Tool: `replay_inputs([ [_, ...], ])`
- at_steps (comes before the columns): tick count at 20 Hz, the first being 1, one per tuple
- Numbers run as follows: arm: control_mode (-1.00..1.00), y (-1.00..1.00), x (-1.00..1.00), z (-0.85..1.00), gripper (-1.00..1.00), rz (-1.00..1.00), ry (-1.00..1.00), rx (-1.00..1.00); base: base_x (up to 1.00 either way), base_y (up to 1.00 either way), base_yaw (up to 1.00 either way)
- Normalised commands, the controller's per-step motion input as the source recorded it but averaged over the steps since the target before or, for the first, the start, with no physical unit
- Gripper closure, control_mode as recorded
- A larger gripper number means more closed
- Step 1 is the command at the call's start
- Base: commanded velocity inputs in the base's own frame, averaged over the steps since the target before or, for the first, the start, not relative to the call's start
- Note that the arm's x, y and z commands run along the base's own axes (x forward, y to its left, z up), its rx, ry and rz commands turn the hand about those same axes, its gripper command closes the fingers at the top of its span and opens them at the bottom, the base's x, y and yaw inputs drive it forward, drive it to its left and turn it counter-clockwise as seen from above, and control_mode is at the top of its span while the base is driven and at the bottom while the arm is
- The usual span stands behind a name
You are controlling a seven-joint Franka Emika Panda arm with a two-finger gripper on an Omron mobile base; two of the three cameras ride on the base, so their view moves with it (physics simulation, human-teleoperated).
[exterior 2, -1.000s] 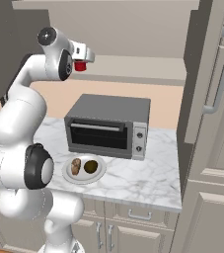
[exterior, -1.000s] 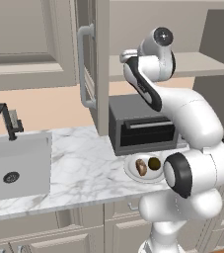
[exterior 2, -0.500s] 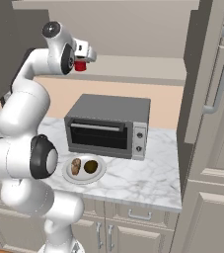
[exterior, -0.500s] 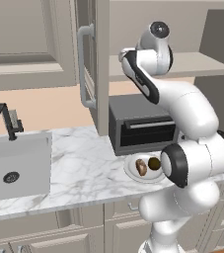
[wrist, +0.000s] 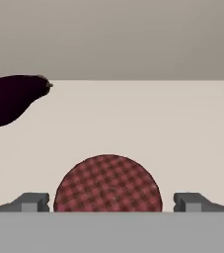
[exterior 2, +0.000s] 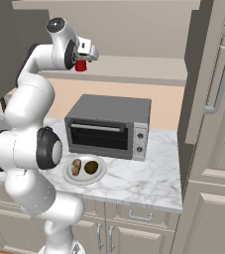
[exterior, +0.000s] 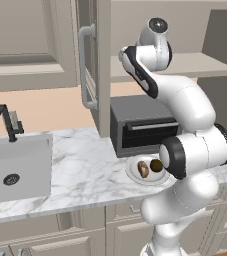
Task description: Pick the avocado and bread from the counter and place them on the plate. Then pick the jam from the cabinet and place it next to the plate. Lastly close the cabinet door.
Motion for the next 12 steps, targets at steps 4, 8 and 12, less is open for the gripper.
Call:
replay_inputs([
  [4,-1.00,0.00,0.13,-0.19,-1.00,0.00,0.00,0.00,0.00,0.00,0.00],
  [8,-1.00,0.00,0.12,-0.19,-1.00,0.00,0.00,0.00,0.00,0.00,0.00],
  [12,-1.00,0.00,0.16,-0.20,-1.00,0.00,0.00,0.00,0.00,0.00,0.00],
])
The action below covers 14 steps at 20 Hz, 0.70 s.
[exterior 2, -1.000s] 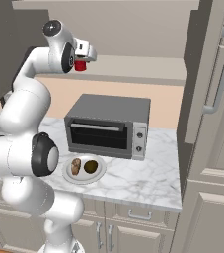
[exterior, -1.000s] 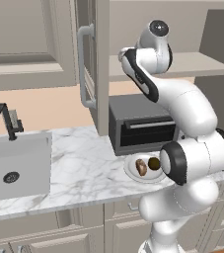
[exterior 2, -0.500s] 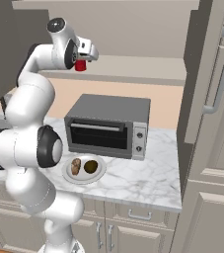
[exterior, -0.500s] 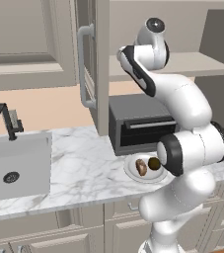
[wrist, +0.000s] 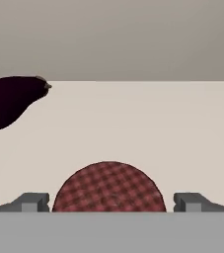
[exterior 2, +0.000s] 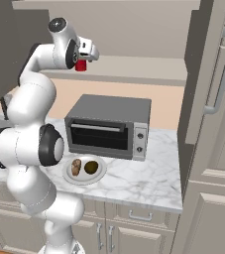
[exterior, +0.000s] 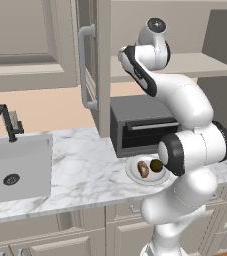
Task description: Pick the avocado and bread from the counter and place them on the plate. Then pick the jam from the cabinet and place it next to the plate. Lastly close the cabinet door.
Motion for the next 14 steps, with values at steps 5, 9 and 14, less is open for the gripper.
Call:
replay_inputs([
  [5,-1.00,0.00,0.26,-0.29,-1.00,0.00,0.00,0.00,0.00,0.00,0.00],
  [9,-1.00,0.00,0.27,-0.24,-1.00,0.00,0.00,0.00,0.00,0.00,0.00],
  [14,-1.00,0.00,0.24,-0.20,1.00,0.00,0.00,0.00,0.00,0.00,0.00],
])
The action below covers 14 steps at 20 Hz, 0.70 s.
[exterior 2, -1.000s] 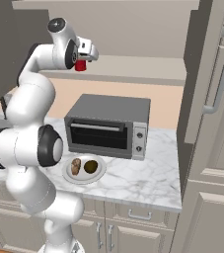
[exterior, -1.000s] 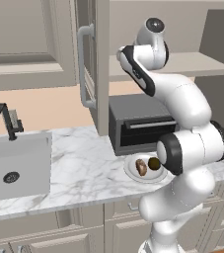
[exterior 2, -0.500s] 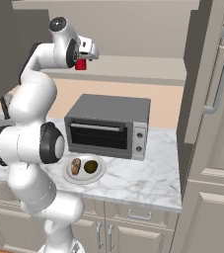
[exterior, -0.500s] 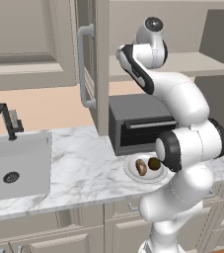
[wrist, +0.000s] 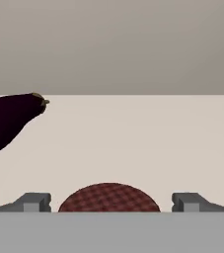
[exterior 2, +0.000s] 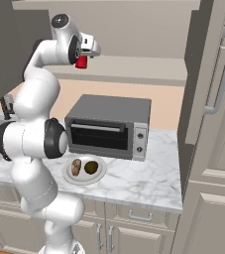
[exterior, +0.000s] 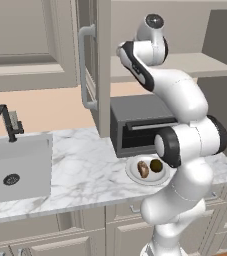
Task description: Pick the avocado and bread from the counter and place them on the plate. Then pick the jam from the cabinet and place it next to the plate. Lastly close the cabinet door.
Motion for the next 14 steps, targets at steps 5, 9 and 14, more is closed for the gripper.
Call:
replay_inputs([
  [5,-1.00,-0.02,0.06,-0.19,1.00,0.00,0.01,0.00,0.00,0.00,0.00],
  [9,-1.00,-0.15,-0.12,-0.14,1.00,0.00,0.00,0.00,0.00,0.00,0.00],
  [14,-1.00,-0.27,-0.67,-0.05,1.00,0.00,-0.12,0.03,0.00,0.00,0.00],
])
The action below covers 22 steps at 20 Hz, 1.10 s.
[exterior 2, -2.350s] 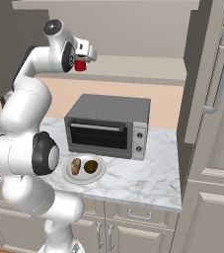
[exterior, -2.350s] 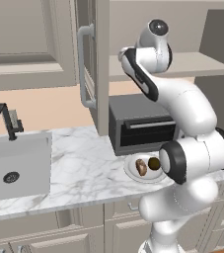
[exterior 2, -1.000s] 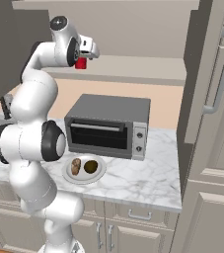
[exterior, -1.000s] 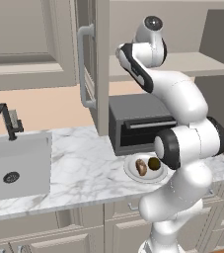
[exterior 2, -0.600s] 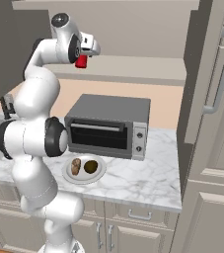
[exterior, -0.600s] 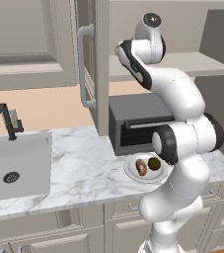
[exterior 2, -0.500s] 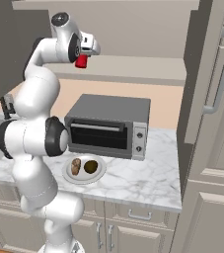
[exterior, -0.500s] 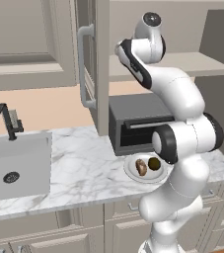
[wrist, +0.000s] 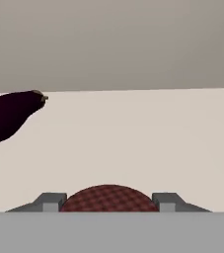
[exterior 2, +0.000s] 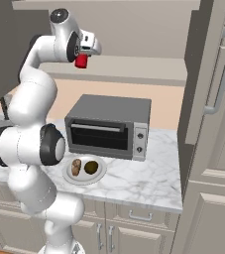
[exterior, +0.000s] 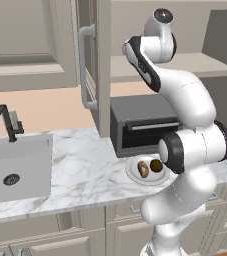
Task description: Pick the avocado and bread from the counter and place them on the plate. Then pick the jam from the cabinet and place it next to the plate. Lastly close the cabinet door.
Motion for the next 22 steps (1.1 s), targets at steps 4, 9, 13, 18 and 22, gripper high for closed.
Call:
replay_inputs([
  [4,-1.00,-0.34,-0.93,0.00,1.00,0.00,-0.22,0.07,0.00,0.00,0.00],
  [9,-1.00,-0.43,-1.00,0.08,1.00,-0.01,-0.07,0.07,0.00,0.00,0.00],
  [13,-1.00,-0.57,-1.00,0.00,1.00,-0.03,-0.01,0.02,0.00,0.00,0.00],
  [18,-1.00,-0.55,-1.00,0.00,1.00,0.00,-0.05,0.01,0.00,0.00,0.00],
  [22,-1.00,-0.47,-1.00,-0.02,1.00,0.00,-0.18,0.01,0.00,0.00,0.00],
])
